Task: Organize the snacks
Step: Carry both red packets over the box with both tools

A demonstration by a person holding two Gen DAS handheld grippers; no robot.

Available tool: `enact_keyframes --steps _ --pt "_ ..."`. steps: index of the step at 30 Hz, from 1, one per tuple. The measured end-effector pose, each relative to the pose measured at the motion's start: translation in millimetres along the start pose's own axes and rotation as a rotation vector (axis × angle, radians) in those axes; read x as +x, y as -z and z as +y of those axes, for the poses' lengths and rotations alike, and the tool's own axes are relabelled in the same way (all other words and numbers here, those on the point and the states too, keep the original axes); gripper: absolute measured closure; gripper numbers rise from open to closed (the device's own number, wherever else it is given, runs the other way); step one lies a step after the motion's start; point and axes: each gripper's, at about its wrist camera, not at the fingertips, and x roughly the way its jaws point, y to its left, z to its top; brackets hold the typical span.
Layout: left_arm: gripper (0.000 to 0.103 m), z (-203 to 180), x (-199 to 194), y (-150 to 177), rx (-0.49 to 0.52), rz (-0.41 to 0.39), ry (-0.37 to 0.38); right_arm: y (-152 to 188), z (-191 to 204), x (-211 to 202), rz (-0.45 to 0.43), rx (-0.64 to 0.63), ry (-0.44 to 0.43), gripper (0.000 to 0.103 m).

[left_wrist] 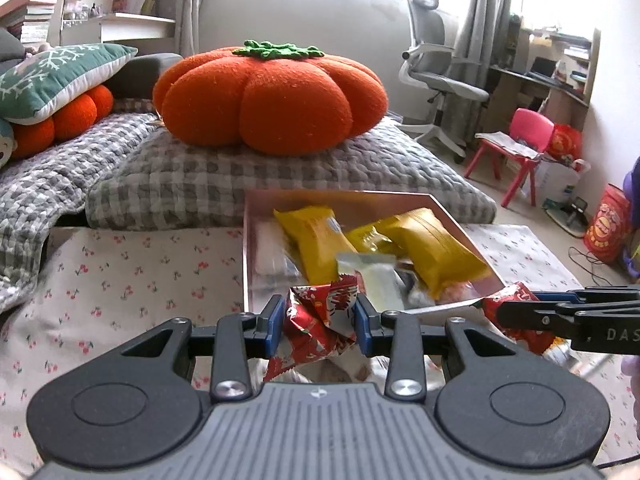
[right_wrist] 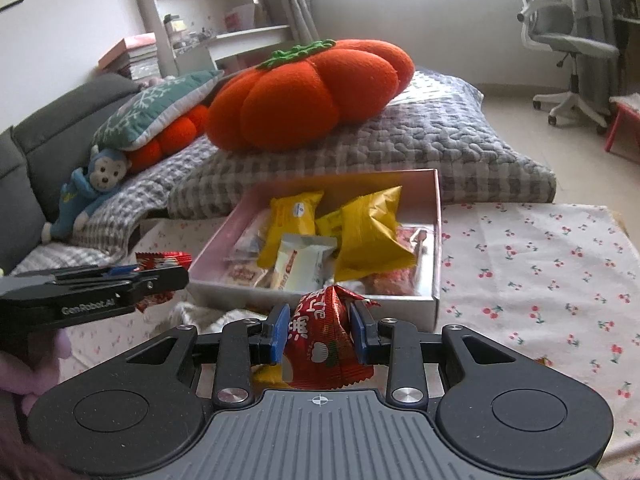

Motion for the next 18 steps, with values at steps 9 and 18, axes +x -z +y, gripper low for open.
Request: enact_keyframes --steps 9,18 --pt "0.070 9.5 26.3 -8.7 0.002 0.005 -0.027 -22.1 9.7 34.4 -0.005 0.023 -0.006 0.072" --pt "0.070 15.2 43.5 -9.6 0.016 0.025 -0.046 -32.7 16.3 66.3 0.002 0.033 0.011 0.072"
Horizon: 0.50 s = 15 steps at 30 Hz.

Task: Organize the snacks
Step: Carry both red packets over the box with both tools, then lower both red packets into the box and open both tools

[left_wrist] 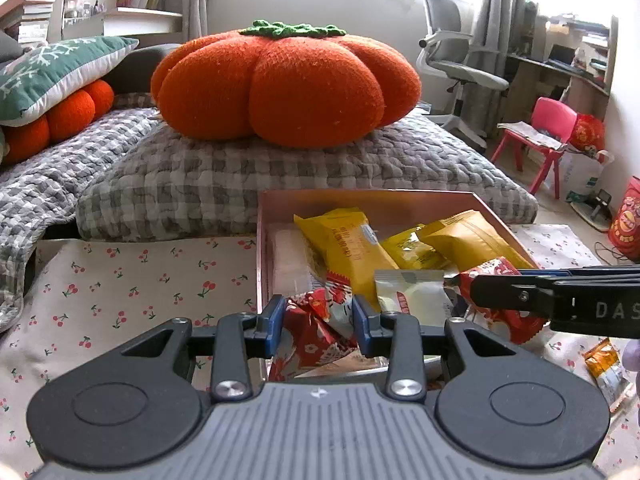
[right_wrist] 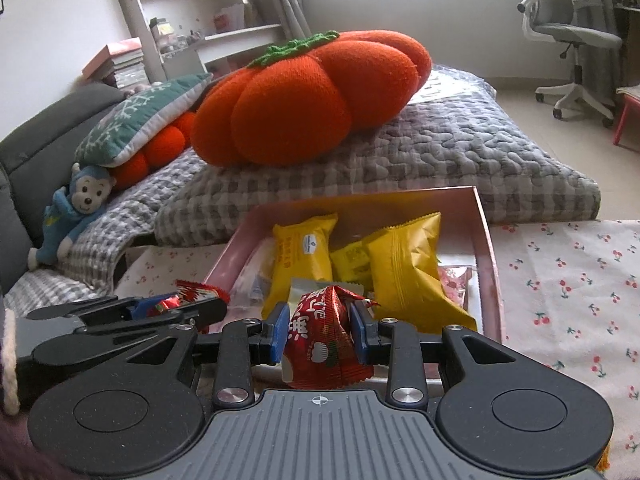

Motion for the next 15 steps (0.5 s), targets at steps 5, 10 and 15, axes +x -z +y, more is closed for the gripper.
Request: enact_keyframes --steps 5,10,15 --pt "0.072 2.2 5.8 -1.2 0.004 0.007 -0.007 -2.7 -0.4 10.7 0.000 -0.008 0.013 0.072" --pt "0.076 3.3 9.5 -1.3 0.006 0.014 -0.019 -4.4 0.7 16.8 0.003 -0.022 0.024 0.072" --pt "0.074 3.2 10.0 -2.7 0.014 0.013 -0.025 -4.0 0.8 20.5 0.003 -0.015 0.019 0.070"
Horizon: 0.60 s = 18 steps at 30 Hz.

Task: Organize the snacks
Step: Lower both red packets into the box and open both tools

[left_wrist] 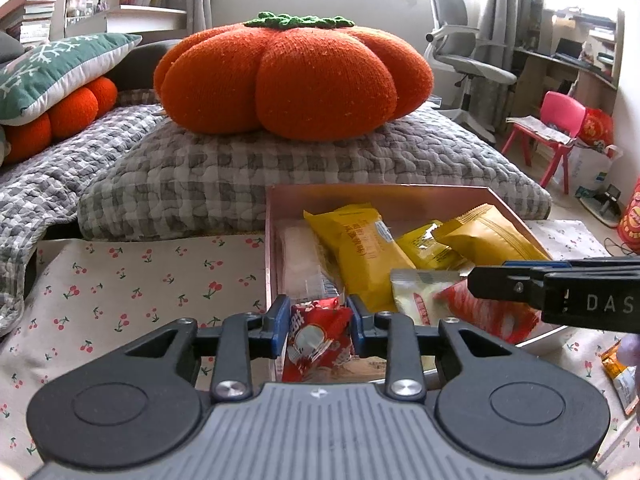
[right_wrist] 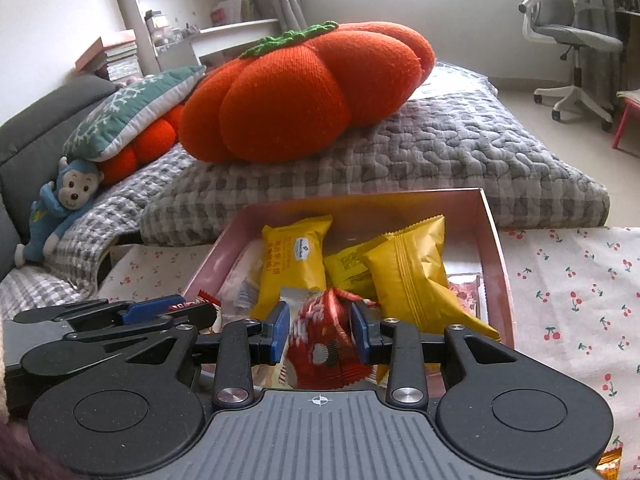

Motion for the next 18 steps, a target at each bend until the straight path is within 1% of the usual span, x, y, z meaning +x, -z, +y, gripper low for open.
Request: enact_keyframes --steps 1,2,4,5,6,8,10,12,14,16,18 --pt "0.073 -0.5 -0.8 0.0 0.003 -0.005 -0.004 0.0 0.2 -0.7 -0.005 -0.001 -0.003 0.069" --pt "0.069 -0.8 -1.1 0.0 0.007 -0.007 -0.004 -0.5 0.1 -0.9 -0.004 0.000 -0.009 0.068" --pt "0.062 -1.3 -2.4 -0.1 0.005 -0.011 0.005 -1.3 -0.3 -1.9 0.002 0.008 -0.012 0.052" --pt "0.054 -2.0 -3.3 -0.2 0.004 -0.016 -0.003 -1.8 -0.8 -3.1 -0.001 0.012 -0.012 0.050" --pt "0.048 -3.1 -4.4 -0.2 0.006 -0.022 -0.008 -2.4 -1.0 -4.3 -0.003 0.013 -0.016 0.050" --pt "0.047 -4.7 -6.5 -0.9 0.013 -0.027 -0.001 -4.0 -0.9 -7.3 -0.002 0.015 -0.024 0.048" --pt "0.043 -6.7 -8.6 -1.5 0.022 -0.022 0.000 -5.1 -0.8 -11.0 -0.007 0.016 -0.026 0.041" --pt "0.035 -8.6 -11.7 -1.2 0.029 -0.019 -0.005 -6.4 -0.6 -16.1 -0.012 0.017 -0.028 0.036" --pt "0.030 -9.5 -13.9 -0.9 0.025 0.005 -0.013 -7.4 -0.9 -20.9 -0.012 0.020 -0.034 0.036" --pt "0.028 -10.1 -17.2 -0.6 0.019 0.031 -0.019 -7.9 -1.5 -26.4 -0.006 0.022 -0.034 0.032" --pt "0.020 -10.1 -22.5 -0.2 0.017 0.039 -0.024 -8.4 -2.7 -33.2 -0.005 0.025 -0.033 0.030"
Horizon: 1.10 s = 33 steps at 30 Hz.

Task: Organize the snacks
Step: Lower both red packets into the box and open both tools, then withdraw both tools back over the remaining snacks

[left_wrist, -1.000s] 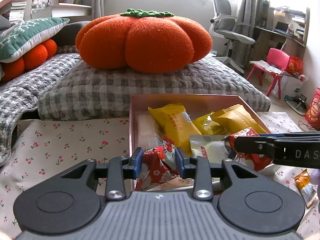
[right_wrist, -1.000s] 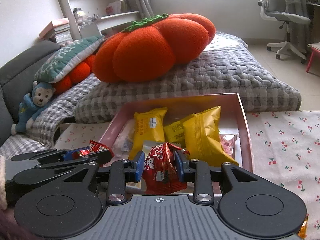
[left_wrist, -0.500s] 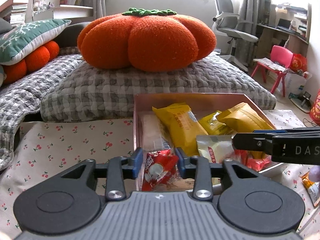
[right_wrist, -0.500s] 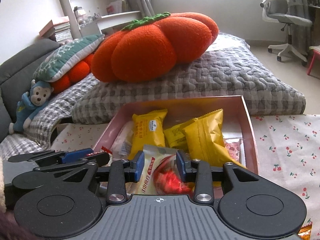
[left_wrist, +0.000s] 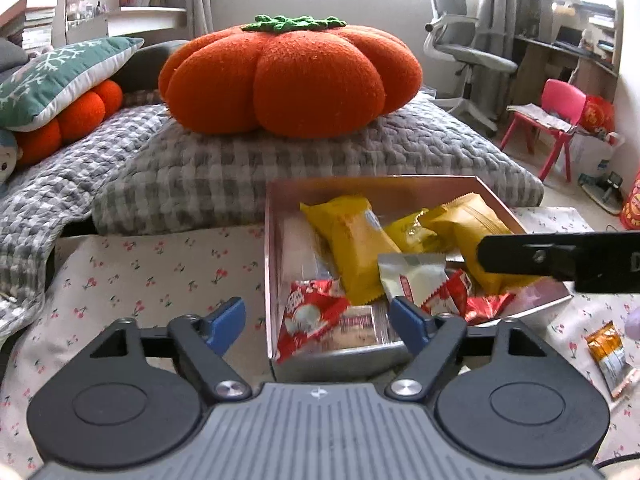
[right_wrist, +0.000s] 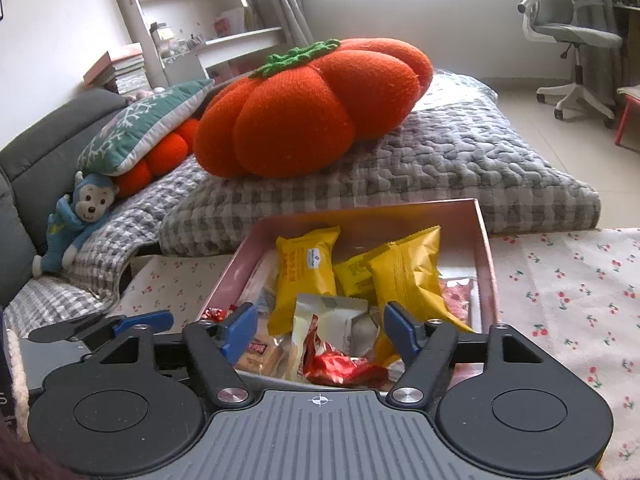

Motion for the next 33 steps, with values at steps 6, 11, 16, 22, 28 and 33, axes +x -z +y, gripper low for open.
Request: enact_keyframes --steps 6,11,16,22,28,33 --pt "0.008 5.4 -21.1 5.5 -0.025 0.019 -0.014 1.7 -8.3 -28.1 0.009 0.017 0.004 0.018" --pt "0.003 12.5 -40.2 15.0 -0.051 0.048 -0.049 10.4 -17.5 -55.7 0.022 0.029 0.025 0.010" --pt "0.001 16.1 -54.3 26.8 -0.077 0.077 -0.059 26.5 -25.6 -78.6 0.029 0.018 0.058 0.007" --pt "0.001 11.6 -65.0 41.8 -0.084 0.114 -0.073 50.5 -34.8 -90.1 0.050 0.013 0.112 0.006" --pt "0.000 5.9 -69.0 66.0 -0.090 0.130 -0.052 77.1 -40.3 -90.3 0.064 -0.019 0.162 0.003" --pt "0.000 1.1 -60.6 87.5 -0.083 0.128 -0.054 99.1 -43.1 -86.5 0.074 -0.059 0.188 0.003"
